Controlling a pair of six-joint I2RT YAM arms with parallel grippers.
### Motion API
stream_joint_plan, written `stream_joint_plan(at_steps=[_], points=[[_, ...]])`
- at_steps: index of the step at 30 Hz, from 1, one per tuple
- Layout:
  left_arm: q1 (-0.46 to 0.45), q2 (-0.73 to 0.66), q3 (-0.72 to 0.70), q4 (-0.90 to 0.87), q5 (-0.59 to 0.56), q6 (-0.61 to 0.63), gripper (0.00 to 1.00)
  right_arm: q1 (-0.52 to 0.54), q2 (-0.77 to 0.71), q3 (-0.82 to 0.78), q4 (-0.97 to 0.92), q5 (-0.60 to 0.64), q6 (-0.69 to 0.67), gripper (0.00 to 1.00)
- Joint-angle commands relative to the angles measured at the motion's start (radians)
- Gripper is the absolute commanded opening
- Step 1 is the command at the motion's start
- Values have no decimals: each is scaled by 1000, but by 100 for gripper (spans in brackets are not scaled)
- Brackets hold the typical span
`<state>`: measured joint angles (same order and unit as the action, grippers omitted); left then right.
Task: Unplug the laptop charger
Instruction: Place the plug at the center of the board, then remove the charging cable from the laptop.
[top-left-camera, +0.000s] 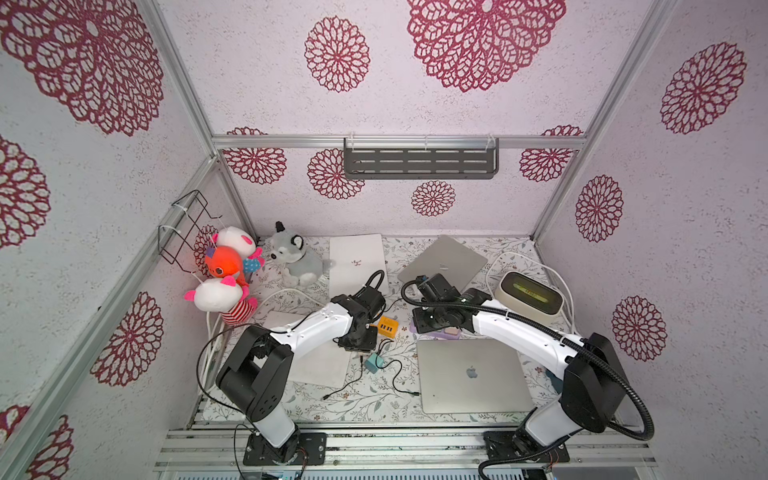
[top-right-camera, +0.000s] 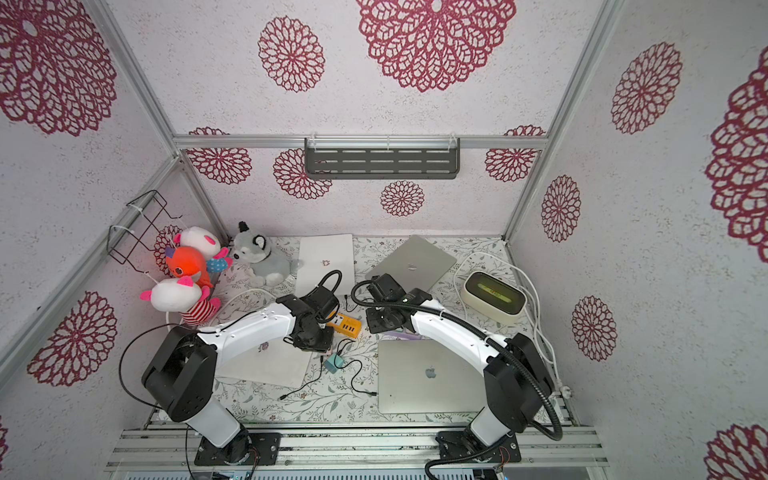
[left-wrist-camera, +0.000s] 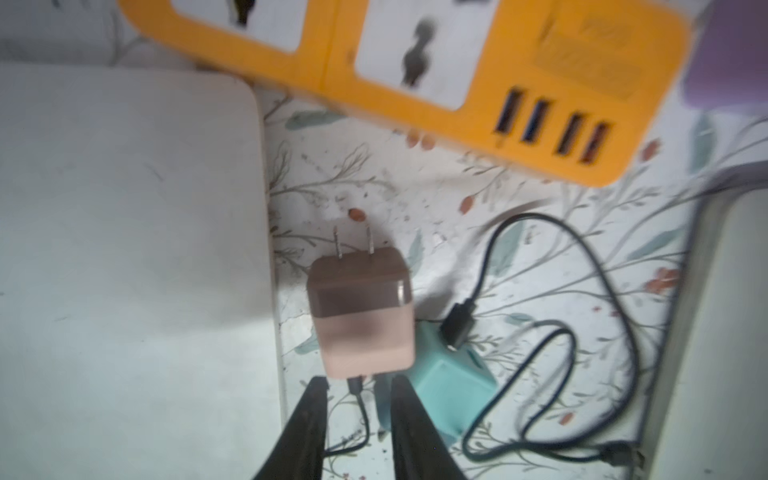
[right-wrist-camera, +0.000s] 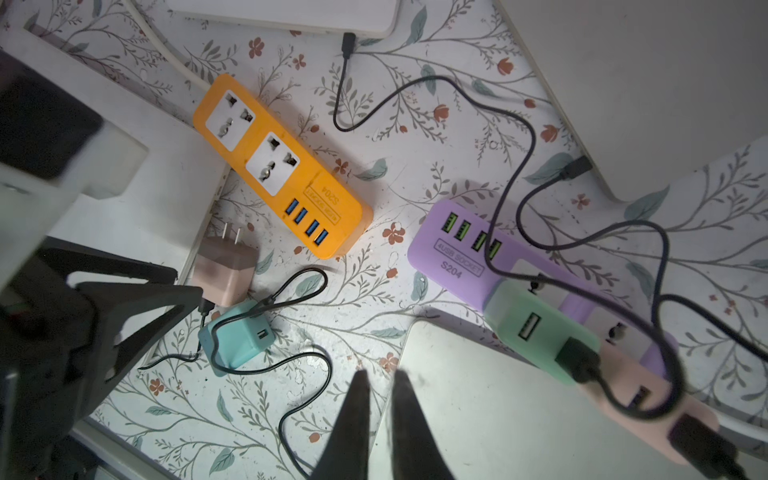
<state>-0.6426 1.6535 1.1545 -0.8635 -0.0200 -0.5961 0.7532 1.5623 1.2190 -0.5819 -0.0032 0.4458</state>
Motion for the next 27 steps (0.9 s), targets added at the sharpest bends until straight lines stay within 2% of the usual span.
stream_joint_plan(at_steps=[1, 12, 27], points=[[11, -52, 113, -5, 10, 9, 31, -19, -24, 34, -23, 19, 12, 15], [134, 100, 367, -46, 119, 95, 36, -55, 22, 104, -50, 82, 60, 18], [371, 300, 540, 1, 284, 130, 38, -54, 362, 358, 2, 95, 68, 21]])
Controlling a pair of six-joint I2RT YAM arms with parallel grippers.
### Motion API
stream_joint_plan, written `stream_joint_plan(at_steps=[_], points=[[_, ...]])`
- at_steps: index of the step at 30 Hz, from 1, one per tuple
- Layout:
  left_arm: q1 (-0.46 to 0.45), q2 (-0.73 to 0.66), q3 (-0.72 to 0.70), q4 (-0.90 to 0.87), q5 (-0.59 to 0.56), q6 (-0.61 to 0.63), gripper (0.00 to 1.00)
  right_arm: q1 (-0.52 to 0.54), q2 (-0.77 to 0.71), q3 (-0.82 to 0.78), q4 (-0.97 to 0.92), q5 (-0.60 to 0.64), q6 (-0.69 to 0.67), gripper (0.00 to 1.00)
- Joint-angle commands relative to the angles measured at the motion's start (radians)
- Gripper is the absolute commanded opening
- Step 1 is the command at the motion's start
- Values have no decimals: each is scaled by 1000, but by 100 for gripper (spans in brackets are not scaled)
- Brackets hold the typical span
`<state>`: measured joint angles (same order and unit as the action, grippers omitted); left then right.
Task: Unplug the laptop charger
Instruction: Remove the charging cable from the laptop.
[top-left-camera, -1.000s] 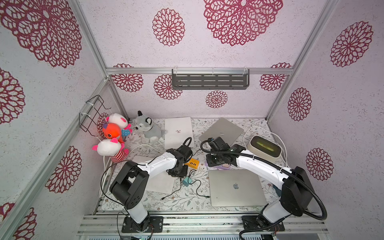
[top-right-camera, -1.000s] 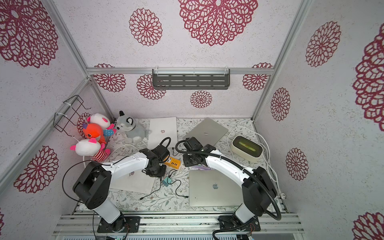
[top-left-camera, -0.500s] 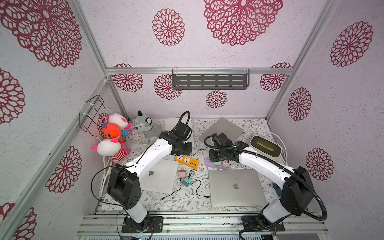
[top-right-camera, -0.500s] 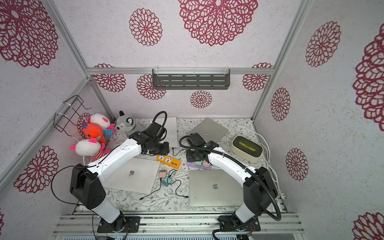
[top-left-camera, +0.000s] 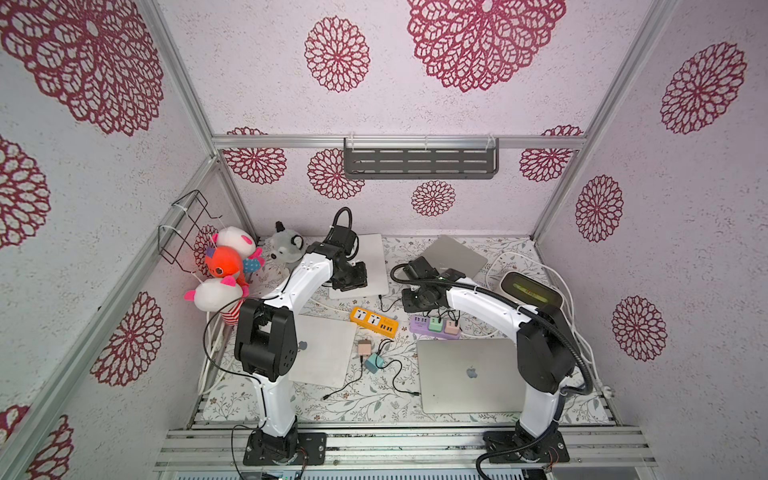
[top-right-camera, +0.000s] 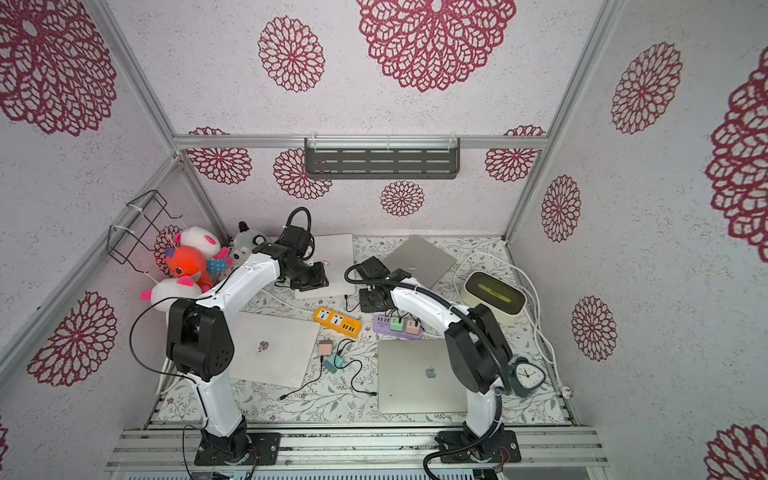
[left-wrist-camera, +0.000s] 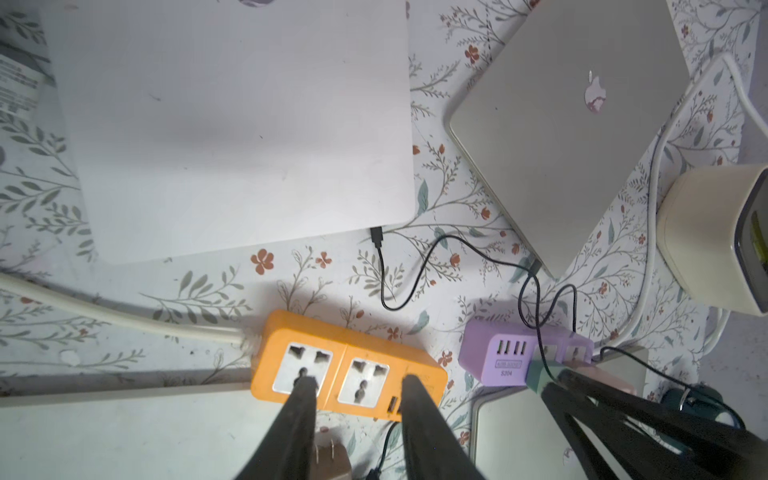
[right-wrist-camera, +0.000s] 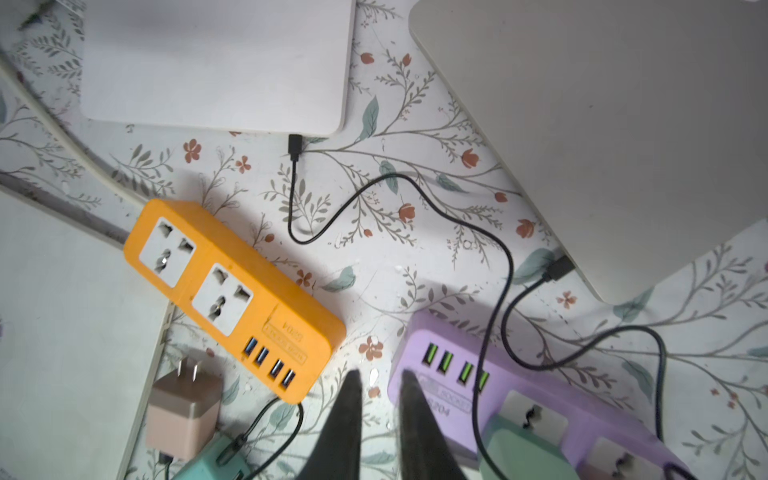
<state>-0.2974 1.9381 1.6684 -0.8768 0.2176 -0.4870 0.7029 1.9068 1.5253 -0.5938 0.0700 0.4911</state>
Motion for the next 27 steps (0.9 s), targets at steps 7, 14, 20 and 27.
stream_joint_plan(at_steps=[7, 14, 20, 27], points=[[77, 94, 39, 39, 82, 20, 38, -3, 154, 158, 25, 14, 26, 22], [87, 166, 70, 51, 109, 13, 36, -3, 259, 237, 27, 1, 23, 23], [92, 228, 117, 58, 137, 5, 34, -6, 327, 306, 22, -3, 20, 23], [93, 293, 167, 62, 168, -3, 33, -6, 353, 336, 67, -35, 19, 23]])
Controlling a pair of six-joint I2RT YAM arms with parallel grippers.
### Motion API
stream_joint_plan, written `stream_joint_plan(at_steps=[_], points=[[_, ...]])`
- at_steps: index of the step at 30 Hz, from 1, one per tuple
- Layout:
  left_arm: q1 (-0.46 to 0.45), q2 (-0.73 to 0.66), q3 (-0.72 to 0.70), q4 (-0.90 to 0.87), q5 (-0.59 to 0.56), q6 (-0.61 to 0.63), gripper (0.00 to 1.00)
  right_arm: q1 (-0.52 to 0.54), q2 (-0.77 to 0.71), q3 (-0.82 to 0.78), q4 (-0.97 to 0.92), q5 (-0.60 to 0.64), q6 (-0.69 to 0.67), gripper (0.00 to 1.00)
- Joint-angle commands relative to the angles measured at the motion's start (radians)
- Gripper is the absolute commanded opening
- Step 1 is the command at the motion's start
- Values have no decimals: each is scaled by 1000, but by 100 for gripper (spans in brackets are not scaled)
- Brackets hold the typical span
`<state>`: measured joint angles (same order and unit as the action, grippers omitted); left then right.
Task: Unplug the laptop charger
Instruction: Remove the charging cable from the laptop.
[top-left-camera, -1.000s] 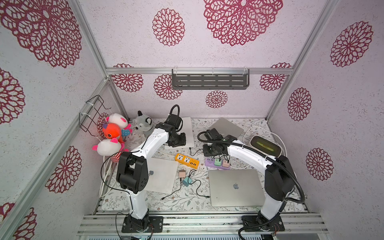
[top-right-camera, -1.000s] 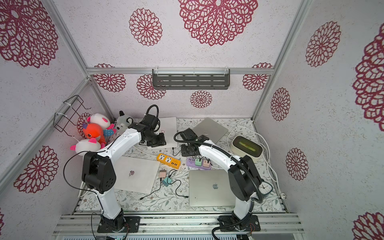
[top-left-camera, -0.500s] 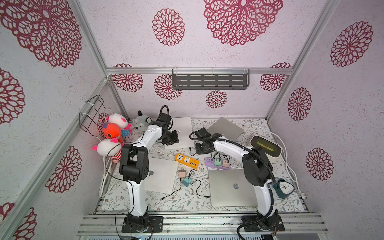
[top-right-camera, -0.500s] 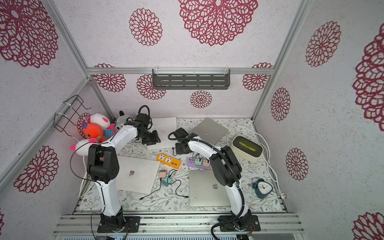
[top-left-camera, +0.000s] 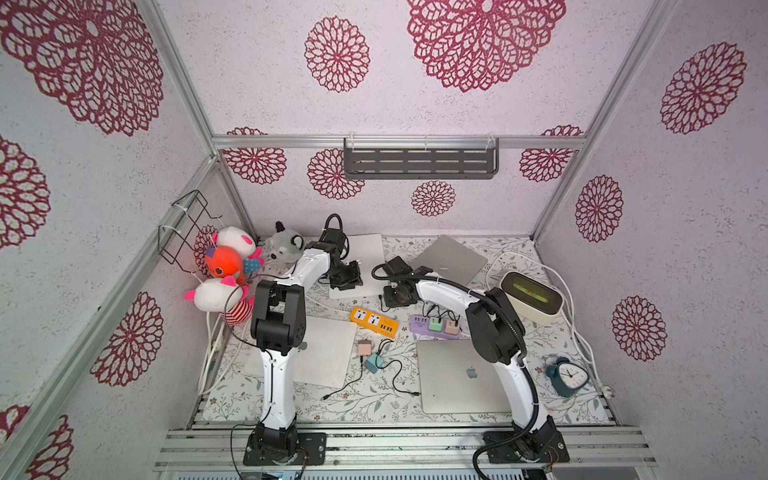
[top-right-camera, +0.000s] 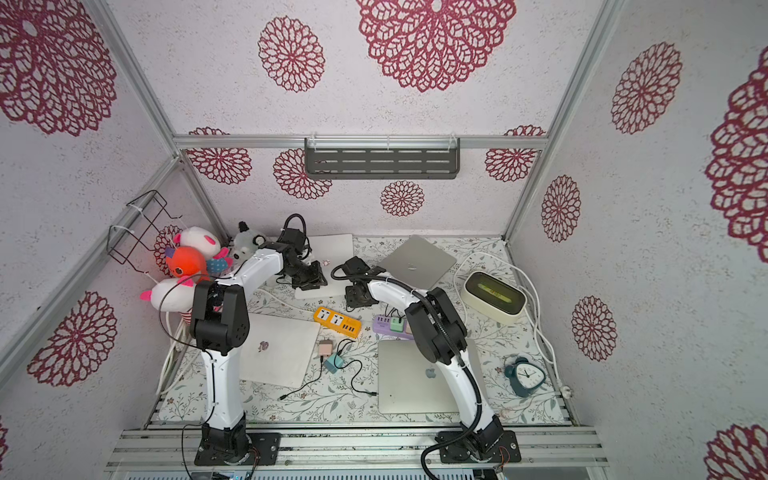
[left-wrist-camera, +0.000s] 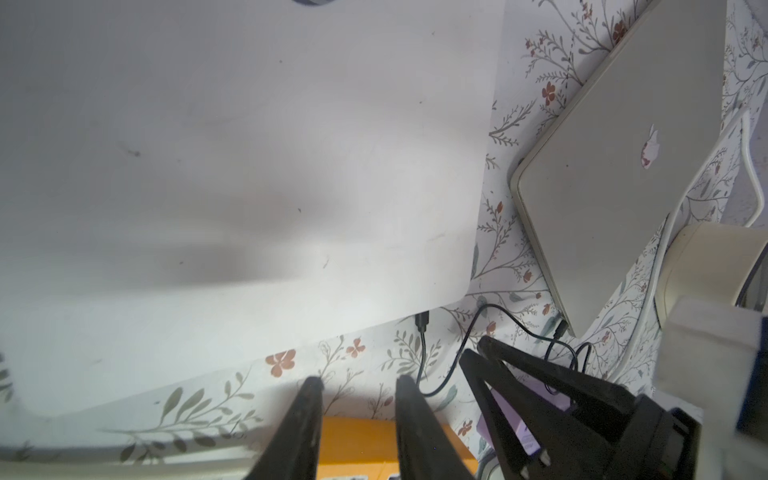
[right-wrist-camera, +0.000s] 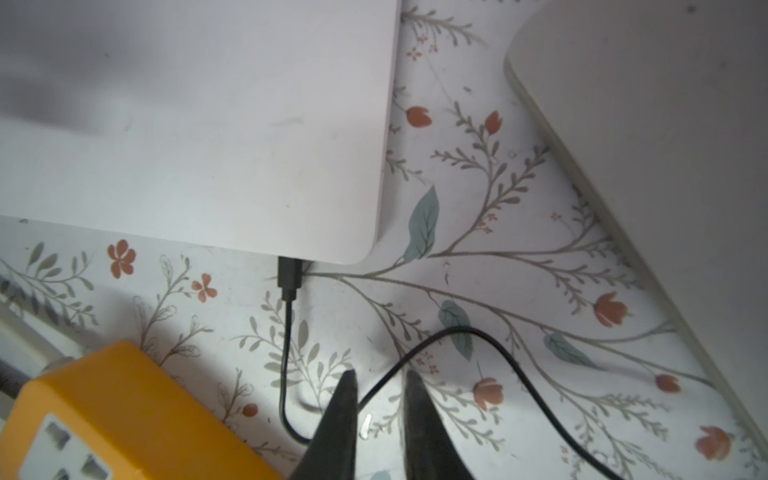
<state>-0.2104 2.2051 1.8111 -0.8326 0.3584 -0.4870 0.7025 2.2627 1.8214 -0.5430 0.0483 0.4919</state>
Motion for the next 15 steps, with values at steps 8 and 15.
stream_joint_plan(at_steps=[8, 15], points=[[8, 84, 67, 21, 46, -9, 33, -6, 16, 52, 72, -69, 26, 27], [16, 102, 70, 18, 59, -9, 33, -6, 55, 86, 89, -80, 24, 28]])
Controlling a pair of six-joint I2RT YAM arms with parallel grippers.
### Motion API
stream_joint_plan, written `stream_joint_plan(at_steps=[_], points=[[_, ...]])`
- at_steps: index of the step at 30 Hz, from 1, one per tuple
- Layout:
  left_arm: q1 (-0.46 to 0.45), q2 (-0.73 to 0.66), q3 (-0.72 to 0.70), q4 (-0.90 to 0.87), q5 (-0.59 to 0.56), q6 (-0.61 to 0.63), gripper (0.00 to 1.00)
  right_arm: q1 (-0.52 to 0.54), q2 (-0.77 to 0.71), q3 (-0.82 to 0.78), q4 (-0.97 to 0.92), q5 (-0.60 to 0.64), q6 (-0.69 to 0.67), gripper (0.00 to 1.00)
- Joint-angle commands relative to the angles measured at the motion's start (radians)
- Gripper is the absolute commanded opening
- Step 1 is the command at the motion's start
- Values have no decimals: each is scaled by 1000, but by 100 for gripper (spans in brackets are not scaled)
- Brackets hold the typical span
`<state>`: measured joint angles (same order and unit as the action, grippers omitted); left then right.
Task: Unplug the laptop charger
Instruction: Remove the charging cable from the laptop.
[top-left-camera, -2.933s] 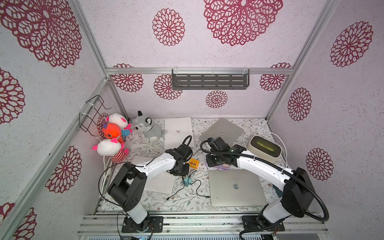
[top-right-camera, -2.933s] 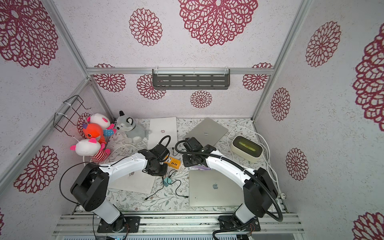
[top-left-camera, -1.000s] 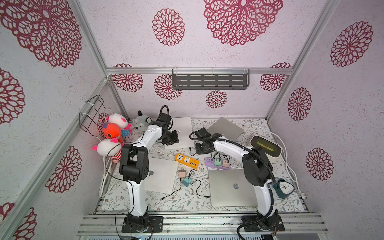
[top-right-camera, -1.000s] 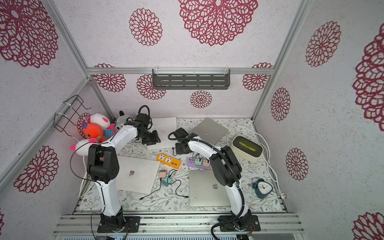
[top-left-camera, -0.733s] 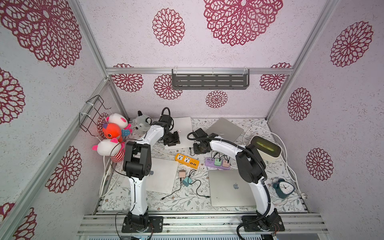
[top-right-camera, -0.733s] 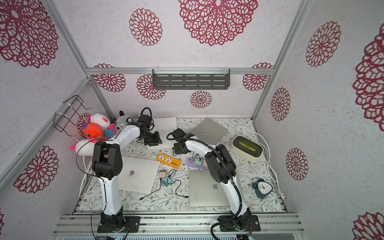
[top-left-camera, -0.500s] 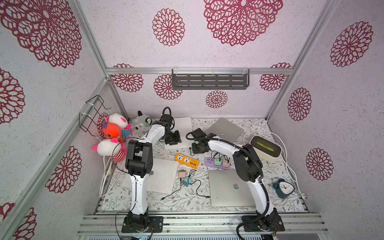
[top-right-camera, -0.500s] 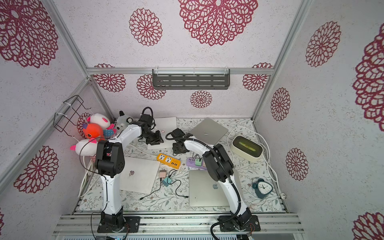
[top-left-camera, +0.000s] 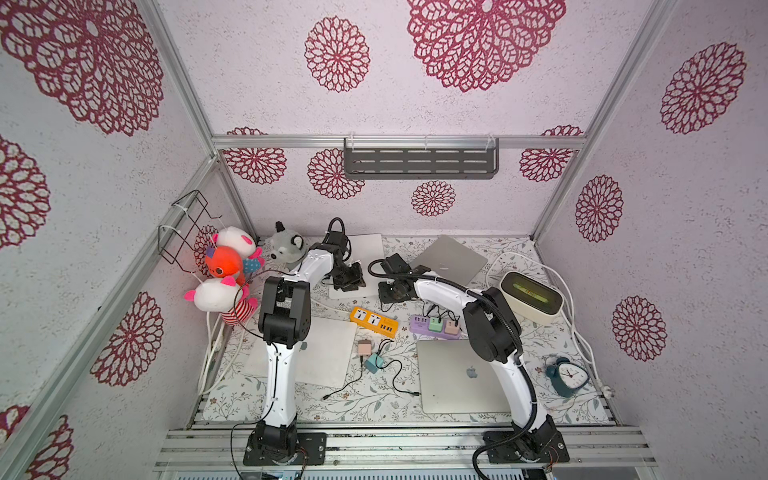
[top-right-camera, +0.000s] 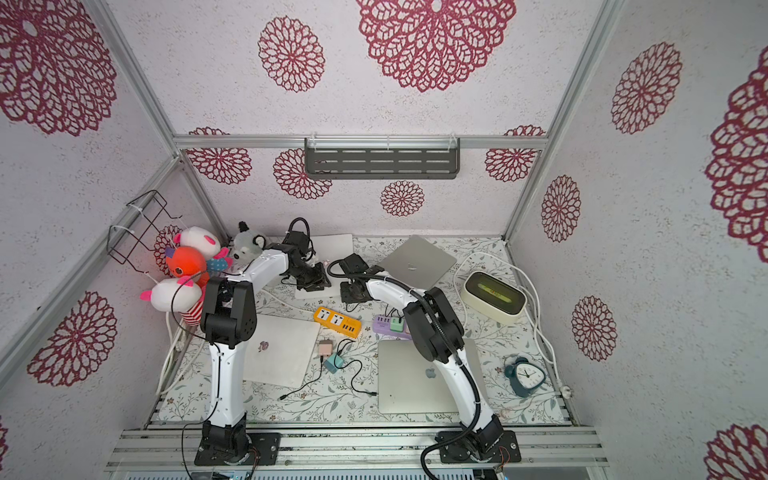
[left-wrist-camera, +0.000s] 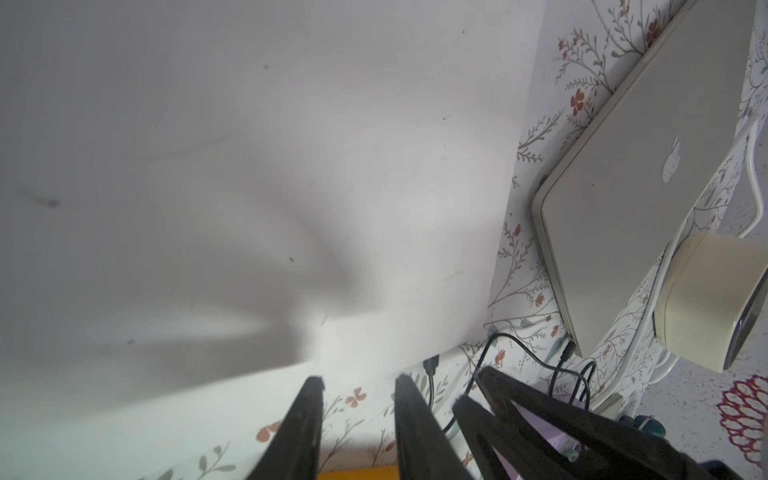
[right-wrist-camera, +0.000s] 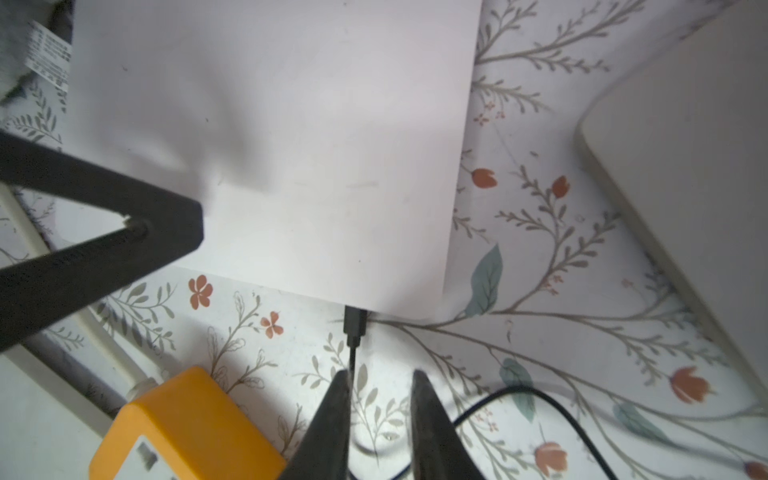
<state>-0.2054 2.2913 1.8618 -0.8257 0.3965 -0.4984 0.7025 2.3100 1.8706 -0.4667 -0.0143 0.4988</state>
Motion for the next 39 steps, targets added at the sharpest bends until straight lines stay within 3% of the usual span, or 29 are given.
stream_joint_plan(at_steps=[1, 28, 39], points=[[12, 18, 21, 11, 23, 3, 33, -6, 14, 45, 11, -21, 16, 28], [21, 45, 11, -7, 48, 15, 33, 11, 95, 107, 22, -3, 7, 28], [21, 50, 5, -7, 50, 12, 33, 29, 135, 151, -30, 94, -9, 23]])
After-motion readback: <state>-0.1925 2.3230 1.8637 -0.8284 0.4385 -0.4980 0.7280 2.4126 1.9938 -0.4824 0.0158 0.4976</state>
